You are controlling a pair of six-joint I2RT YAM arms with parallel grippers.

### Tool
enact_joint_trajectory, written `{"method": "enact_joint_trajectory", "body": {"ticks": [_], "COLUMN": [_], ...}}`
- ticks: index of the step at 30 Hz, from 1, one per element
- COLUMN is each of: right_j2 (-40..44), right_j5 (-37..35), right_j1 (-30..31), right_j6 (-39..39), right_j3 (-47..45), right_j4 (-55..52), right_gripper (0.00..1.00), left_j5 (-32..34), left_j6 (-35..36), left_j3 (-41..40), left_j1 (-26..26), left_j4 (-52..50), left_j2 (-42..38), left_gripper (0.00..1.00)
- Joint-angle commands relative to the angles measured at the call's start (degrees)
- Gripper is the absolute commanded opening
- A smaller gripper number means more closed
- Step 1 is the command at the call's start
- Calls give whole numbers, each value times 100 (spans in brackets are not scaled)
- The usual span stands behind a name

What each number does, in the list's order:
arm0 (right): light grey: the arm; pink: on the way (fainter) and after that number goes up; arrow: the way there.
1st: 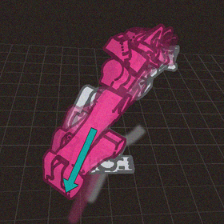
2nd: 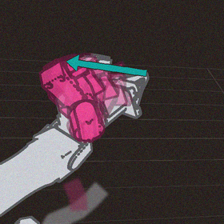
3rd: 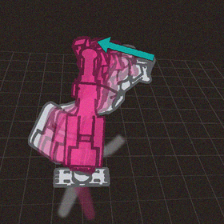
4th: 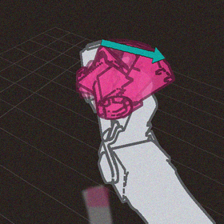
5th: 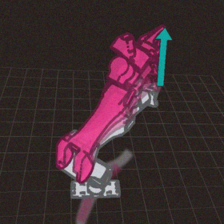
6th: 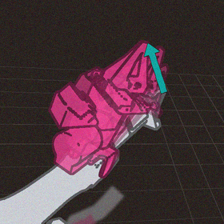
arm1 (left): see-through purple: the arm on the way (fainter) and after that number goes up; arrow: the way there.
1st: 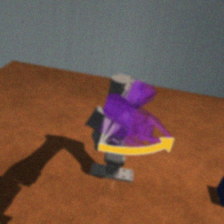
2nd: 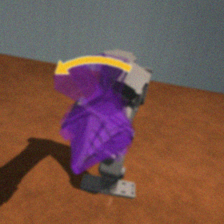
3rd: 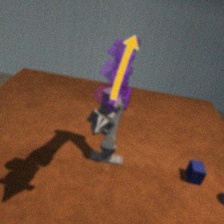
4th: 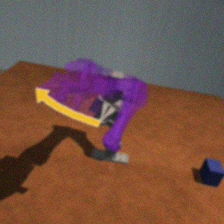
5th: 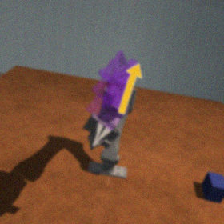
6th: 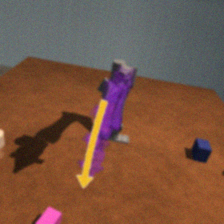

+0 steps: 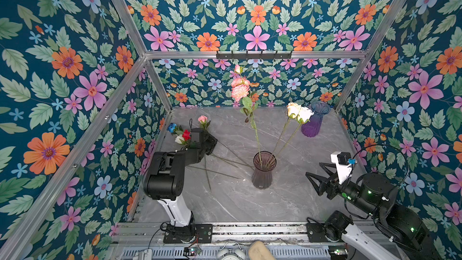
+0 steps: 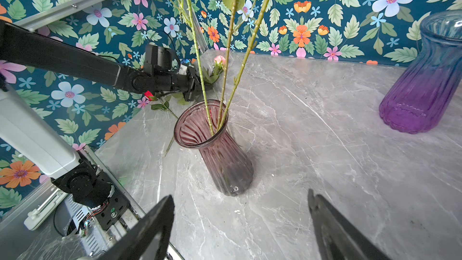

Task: Arrange flowers in a vase
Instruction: Pick up the flower from the top-left of the table.

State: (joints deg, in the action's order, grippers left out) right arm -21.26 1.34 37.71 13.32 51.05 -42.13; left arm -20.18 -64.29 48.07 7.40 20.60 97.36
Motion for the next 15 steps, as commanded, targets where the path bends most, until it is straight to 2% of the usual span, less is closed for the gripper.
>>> {"method": "enact_joint_trajectory", "body": {"ticks": [1,5,9,13,15], "right_j2": [-36,-45,-16,-71,-96], "right_j5": [-36,-15,-3,6,18], "right_j1": [3,7,3,-1,5], "right_j6": [9,23,39,41,39], "right_j3": [-16,-33,-66,-77,-84], "right_j4": [116,131,118,127,134], "right_gripper": [86,86,86,86,86], "left_j5": [150,433,1154,2110,2058], "left_j6": [248,786,1437,2254,2490], "left_j3": [129,829,1586,2486,2897], "left_j1": [0,20,84,481,650], "left_j4": [-238,-1261,-2271,-3160,-3341], "left_j2": [-604,-1434,-2294,-2938,-3104], "left_gripper": [0,0,0,0,0]}}
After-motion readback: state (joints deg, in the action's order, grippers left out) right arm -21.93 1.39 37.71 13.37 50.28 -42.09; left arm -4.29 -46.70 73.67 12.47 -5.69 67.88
